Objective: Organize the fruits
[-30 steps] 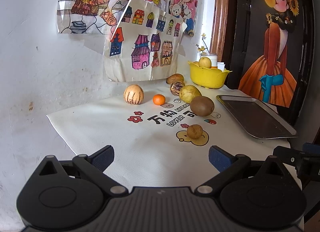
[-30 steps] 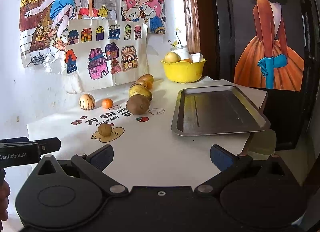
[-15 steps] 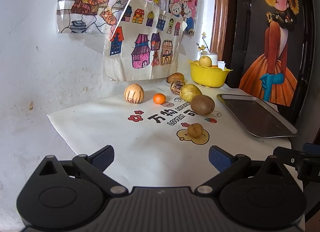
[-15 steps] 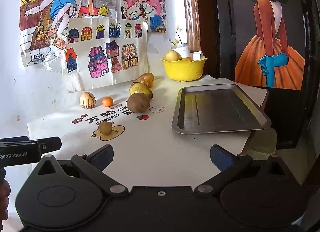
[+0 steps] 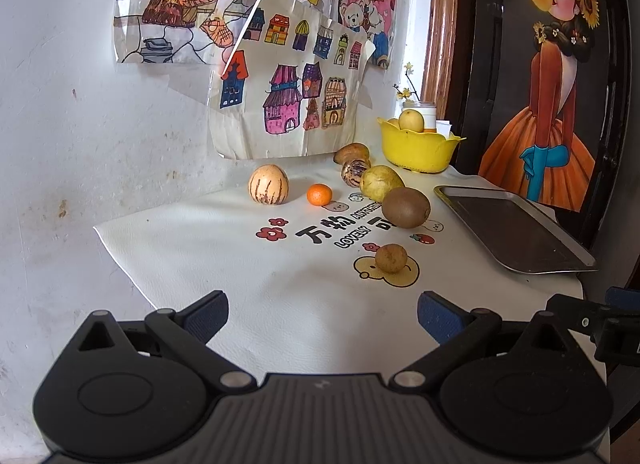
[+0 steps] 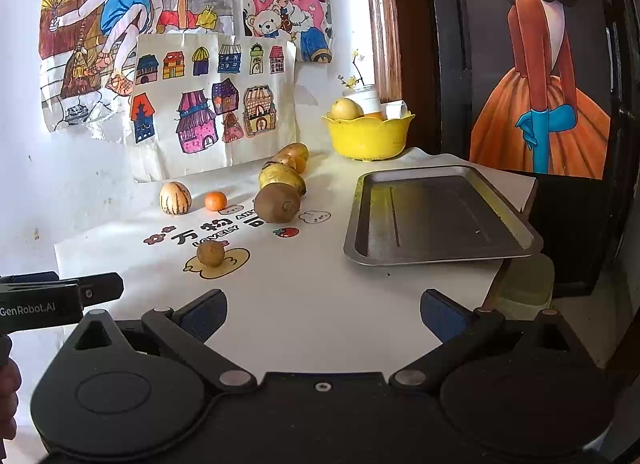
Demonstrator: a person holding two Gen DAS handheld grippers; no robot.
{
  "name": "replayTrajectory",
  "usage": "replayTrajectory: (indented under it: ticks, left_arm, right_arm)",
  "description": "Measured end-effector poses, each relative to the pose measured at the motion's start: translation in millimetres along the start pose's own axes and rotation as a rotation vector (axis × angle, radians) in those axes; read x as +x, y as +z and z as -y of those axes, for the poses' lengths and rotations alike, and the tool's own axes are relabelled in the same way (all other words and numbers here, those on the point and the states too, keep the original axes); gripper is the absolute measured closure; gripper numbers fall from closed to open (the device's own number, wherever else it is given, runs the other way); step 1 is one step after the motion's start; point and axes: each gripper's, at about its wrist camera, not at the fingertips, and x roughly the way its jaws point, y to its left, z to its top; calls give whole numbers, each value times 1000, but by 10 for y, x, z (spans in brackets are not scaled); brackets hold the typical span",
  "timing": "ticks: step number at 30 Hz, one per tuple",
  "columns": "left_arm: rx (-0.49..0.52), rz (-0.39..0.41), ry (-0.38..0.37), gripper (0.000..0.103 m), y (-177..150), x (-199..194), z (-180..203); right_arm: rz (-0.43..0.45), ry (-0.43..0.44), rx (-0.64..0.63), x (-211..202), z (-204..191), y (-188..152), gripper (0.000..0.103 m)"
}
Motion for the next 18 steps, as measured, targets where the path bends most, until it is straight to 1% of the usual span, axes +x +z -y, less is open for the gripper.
replayTrajectory:
  ticks: [18]
  left_arm:
    - [1, -7, 4, 0, -24, 5, -9]
  right_arm:
    - [-4, 0, -2, 7, -4, -11, 0]
